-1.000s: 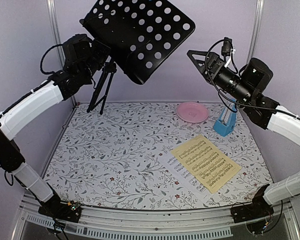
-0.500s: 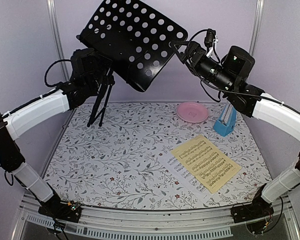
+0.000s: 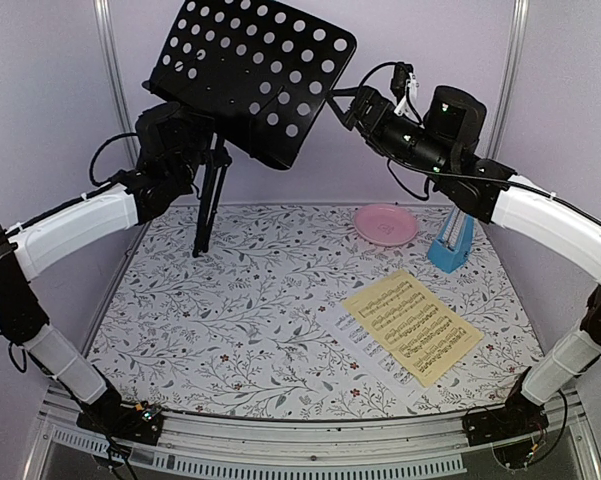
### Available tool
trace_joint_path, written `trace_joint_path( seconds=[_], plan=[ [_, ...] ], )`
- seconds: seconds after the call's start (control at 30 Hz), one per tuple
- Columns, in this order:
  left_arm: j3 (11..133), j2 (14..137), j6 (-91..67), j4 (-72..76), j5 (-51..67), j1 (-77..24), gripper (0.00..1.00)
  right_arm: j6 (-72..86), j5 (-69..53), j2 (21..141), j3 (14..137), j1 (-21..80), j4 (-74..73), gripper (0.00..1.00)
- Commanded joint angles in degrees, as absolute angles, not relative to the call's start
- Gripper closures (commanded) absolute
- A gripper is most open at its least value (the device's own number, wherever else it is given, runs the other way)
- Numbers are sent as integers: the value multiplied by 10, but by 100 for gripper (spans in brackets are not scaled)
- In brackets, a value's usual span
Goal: Set up the instrument practice props
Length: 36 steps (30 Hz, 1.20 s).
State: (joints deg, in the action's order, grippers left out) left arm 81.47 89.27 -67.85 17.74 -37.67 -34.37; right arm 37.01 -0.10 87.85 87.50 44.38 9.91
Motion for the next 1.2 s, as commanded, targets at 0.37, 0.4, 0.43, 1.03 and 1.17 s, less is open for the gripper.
trace_joint_path(
  seconds=[0.37, 0.4, 0.43, 1.03, 1.17],
  plan=[
    [862, 858, -749, 331, -309, -328, 100, 308, -9, 1008, 1032, 454, 106, 22],
    [865, 860, -751, 332, -305, -329, 100, 304, -12, 1014, 1042, 454, 106, 28],
    [866, 861, -752, 332, -303, -331, 100, 296, -14, 1020, 1051, 454, 105, 33],
    [879, 878, -756, 332, -283, -343, 100, 293, -15, 1056, 1099, 454, 93, 69],
    [883, 883, -755, 332, -279, -345, 100, 294, -5, 1052, 1099, 455, 95, 79]
  ],
)
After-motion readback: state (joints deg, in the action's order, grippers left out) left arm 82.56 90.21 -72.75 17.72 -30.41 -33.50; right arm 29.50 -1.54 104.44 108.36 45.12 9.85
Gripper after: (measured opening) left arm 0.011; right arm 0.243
